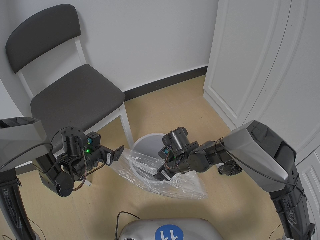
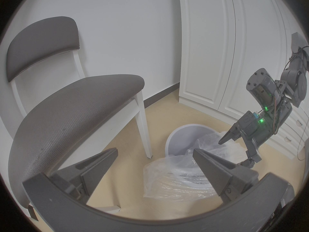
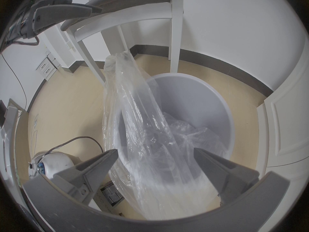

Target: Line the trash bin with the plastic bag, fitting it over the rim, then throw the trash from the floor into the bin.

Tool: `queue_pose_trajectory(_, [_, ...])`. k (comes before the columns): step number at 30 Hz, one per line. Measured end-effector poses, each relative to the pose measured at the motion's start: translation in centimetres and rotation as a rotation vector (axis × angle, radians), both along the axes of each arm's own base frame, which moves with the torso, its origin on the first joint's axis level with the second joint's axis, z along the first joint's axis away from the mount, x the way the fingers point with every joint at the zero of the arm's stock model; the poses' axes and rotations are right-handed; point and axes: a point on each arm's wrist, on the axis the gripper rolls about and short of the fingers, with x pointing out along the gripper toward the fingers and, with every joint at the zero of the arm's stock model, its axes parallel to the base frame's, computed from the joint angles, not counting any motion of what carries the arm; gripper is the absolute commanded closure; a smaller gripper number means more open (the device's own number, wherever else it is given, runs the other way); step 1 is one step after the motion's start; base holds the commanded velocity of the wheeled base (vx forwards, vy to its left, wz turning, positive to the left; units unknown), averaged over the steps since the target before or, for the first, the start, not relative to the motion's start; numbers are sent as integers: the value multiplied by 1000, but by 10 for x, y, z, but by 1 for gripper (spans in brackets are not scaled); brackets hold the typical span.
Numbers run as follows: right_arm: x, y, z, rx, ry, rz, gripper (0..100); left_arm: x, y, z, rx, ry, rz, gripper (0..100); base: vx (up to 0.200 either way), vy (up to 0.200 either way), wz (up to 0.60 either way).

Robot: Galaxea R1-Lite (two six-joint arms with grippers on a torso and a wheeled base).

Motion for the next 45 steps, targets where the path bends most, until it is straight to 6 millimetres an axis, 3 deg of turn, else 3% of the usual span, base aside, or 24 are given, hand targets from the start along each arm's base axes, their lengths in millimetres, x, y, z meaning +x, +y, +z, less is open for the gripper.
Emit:
queue_pose_trajectory(16, [7, 6, -9, 7, -12, 0, 100, 3, 0, 0, -1, -5, 3, 0, 0, 0, 0])
queue_pose_trajectory(31, [51, -9, 34, 98, -165, -75, 100, 3, 0, 0, 6, -9, 0, 0, 0, 0, 0])
queue_pose_trajectory(39, [69, -18, 34, 110, -224, -113, 100, 4, -1, -2, 20, -12, -6, 0, 0, 0, 0])
queue_pose_trajectory(45, [78, -19, 44, 144, -371, -189, 100, 5, -1, -2, 20, -12, -6, 0, 0, 0, 0])
